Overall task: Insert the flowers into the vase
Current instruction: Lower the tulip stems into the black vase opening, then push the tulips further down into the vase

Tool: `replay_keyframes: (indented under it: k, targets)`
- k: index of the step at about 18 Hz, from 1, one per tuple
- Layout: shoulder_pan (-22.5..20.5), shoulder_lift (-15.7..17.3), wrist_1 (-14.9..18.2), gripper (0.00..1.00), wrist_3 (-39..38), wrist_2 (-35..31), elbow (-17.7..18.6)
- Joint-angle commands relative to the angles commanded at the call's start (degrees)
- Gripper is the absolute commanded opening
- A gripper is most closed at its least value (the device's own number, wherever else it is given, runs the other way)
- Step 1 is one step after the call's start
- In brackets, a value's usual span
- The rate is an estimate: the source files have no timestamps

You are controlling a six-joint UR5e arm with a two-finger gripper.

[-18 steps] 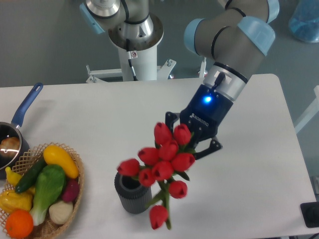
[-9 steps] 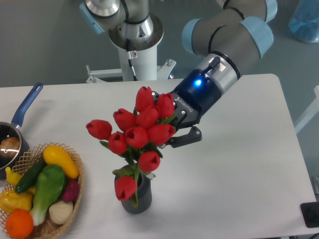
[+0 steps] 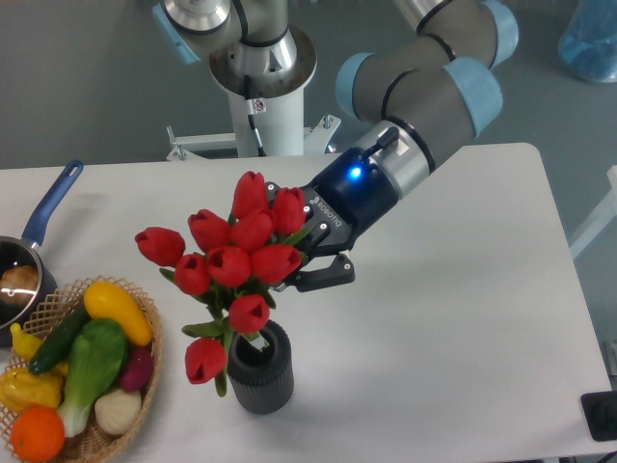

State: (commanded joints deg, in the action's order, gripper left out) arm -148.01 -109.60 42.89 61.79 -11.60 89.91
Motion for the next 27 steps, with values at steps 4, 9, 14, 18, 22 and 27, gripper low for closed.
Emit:
replay_keyframes:
  k: [4, 9, 14, 18, 22, 27]
  targets:
    - [0.0, -0.8, -0.1, 0.00, 0.5, 0.0, 0.6]
    - [0.1, -1.3, -0.1, 0.00, 3.5, -0.1, 2.9]
    - [0.1, -2.9, -0.2, 0.00, 5.4, -0.2, 3.5]
    - [0.0, -3.9, -0.2, 0.03, 8.3, -0.2, 4.9]
    - [-0.4, -4.1, -0.2, 0.04, 9.2, -0.3, 6.3]
    - [-1.8, -4.1, -0.2, 0.04, 11.2, -0.4, 8.3]
